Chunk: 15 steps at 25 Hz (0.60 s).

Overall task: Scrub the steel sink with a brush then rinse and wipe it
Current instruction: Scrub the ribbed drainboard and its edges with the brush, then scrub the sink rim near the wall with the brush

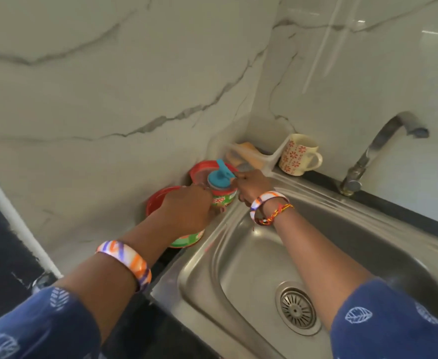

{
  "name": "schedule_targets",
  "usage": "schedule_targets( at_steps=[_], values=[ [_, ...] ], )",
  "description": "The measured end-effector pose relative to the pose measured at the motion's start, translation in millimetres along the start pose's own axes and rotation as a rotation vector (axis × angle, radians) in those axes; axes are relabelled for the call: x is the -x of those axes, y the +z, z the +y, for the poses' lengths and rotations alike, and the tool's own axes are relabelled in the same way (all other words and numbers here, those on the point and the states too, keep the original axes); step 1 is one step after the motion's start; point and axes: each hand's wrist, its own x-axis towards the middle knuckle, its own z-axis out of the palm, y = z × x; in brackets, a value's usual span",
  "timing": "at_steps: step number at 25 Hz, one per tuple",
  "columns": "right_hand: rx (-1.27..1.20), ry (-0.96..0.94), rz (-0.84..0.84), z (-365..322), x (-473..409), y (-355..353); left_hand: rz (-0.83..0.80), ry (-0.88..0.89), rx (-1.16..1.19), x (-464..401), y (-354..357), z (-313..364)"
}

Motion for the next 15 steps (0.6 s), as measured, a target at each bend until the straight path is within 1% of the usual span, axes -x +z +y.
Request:
schedule_targets(
  at_steps=[2, 4, 7, 11, 13, 15],
  values=[
    [0.065, -0.044, -0.014, -3.5, -7.9, 3.0, 0.036, -0.012, -0.021, -3.6, 3.2, -1.1],
    [0.052, -0.087, -0.057, -7.4, -10.5, 9.1, 0.059, -0.015, -0.060, -4.9, 3.6, -0.6],
    [0.020, -0.063, -0.112, -7.5, -8.4, 1.7, 0.075, -0.016, -0.066, -6.3, 2.0, 0.8],
    [-0.162, -0.094, -0.011, -7.5, -2.3, -23.1, 0.074, -0.073, -0.096, -1.4, -2.5, 8.6],
    [-0.256, -0.102, 0.007, -8.6, 9.2, -27.9, 0.091, -0.101, -0.088, 8.9, -7.8, 18.7],
    [-0.387, -0.056, -0.009, -4.9, 31.1, -37.2, 0.145, -0.149, -0.047, 27.0, -13.8, 36.9]
  ],
)
